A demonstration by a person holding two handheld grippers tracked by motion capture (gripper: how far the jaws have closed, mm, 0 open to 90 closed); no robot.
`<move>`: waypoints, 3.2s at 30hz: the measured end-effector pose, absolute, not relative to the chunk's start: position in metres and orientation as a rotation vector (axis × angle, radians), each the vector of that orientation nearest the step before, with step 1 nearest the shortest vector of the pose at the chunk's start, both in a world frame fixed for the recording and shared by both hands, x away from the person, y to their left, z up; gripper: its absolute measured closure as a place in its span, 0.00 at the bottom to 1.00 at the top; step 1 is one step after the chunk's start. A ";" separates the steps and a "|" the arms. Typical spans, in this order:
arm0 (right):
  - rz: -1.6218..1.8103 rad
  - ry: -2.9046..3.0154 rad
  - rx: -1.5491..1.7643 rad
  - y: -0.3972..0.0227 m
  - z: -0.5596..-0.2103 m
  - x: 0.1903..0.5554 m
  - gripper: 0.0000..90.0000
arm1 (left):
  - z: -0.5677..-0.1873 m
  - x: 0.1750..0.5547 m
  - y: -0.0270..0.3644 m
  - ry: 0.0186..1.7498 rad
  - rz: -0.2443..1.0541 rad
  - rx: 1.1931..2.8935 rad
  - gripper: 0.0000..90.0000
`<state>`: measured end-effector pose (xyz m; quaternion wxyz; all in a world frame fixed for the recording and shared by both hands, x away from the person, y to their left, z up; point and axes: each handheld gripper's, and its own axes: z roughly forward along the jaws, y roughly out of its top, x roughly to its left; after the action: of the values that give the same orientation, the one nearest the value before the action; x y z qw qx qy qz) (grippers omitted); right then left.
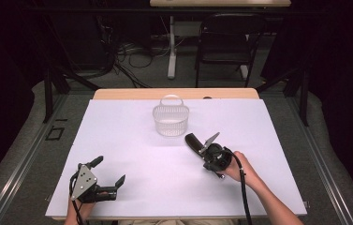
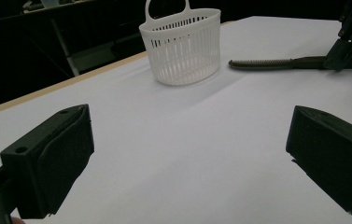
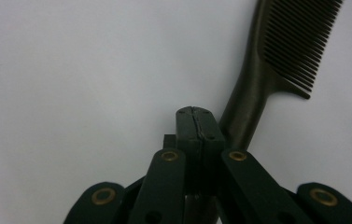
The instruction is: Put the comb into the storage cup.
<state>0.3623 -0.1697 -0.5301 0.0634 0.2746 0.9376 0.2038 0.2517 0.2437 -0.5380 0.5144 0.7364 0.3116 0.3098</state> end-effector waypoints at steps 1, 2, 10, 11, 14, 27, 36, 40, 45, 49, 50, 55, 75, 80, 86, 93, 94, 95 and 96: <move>0.615 2.827 0.842 -0.172 -0.530 0.364 1.00 | -0.538 0.252 0.244 0.750 0.745 1.769 0.01; 0.613 2.820 0.857 -0.175 -0.530 0.365 1.00 | -0.538 0.252 0.244 0.749 0.743 1.767 0.01; 0.593 2.762 0.906 -0.187 -0.531 0.373 1.00 | -0.538 0.252 0.244 0.749 0.744 1.770 0.01; 0.590 2.756 0.913 -0.188 -0.531 0.373 1.00 | -0.538 0.252 0.244 0.750 0.743 1.771 0.01; 0.583 2.744 0.913 -0.190 -0.530 0.373 1.00 | -0.538 0.252 0.244 0.748 0.743 1.769 0.01; 0.648 2.753 0.855 -0.189 -0.508 0.363 0.66 | -0.538 0.252 0.244 0.748 0.740 1.772 0.01; 0.669 2.708 0.894 -0.196 -0.500 0.366 0.27 | -0.539 0.253 0.243 0.746 0.737 1.774 0.01; 0.668 2.700 0.914 -0.197 -0.499 0.369 0.17 | -0.539 0.254 0.243 0.748 0.733 1.773 0.01; 0.670 2.696 0.912 -0.195 -0.501 0.373 0.10 | -0.539 0.254 0.243 0.746 0.732 1.776 0.01; 0.670 2.697 0.912 -0.194 -0.501 0.376 0.06 | -0.539 0.254 0.242 0.749 0.729 1.774 0.01; 0.661 2.703 0.914 -0.193 -0.501 0.377 0.04 | -0.539 0.254 0.243 0.748 0.728 1.775 0.01; 0.646 2.717 0.925 -0.191 -0.504 0.381 0.00 | -0.540 0.255 0.242 0.751 0.726 1.774 0.01; 0.564 2.745 0.886 -0.179 -0.508 0.395 0.39 | -0.540 0.255 0.242 0.751 0.725 1.776 0.01; 0.517 2.759 0.870 -0.176 -0.504 0.395 0.53 | -0.540 0.255 0.242 0.749 0.729 1.781 0.01; 0.432 2.783 0.862 -0.170 -0.509 0.398 0.62 | -0.540 0.255 0.242 0.747 0.729 1.785 0.01; 0.377 2.804 0.846 -0.165 -0.515 0.403 0.68 | -0.540 0.255 0.242 0.744 0.728 1.785 0.01; 0.365 2.812 0.840 -0.165 -0.515 0.404 0.68 | -0.540 0.255 0.242 0.745 0.728 1.785 0.01; 0.356 2.817 0.848 -0.165 -0.517 0.405 0.69 | -0.540 0.255 0.242 0.746 0.727 1.785 0.01; 0.339 2.818 0.850 -0.164 -0.517 0.406 0.71 | -0.541 0.256 0.242 0.748 0.726 1.785 0.01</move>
<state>0.4059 -0.1641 -0.5174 0.0893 0.2856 0.9473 0.1140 0.2557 0.2415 -0.5405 0.5116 0.7420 0.3108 0.3019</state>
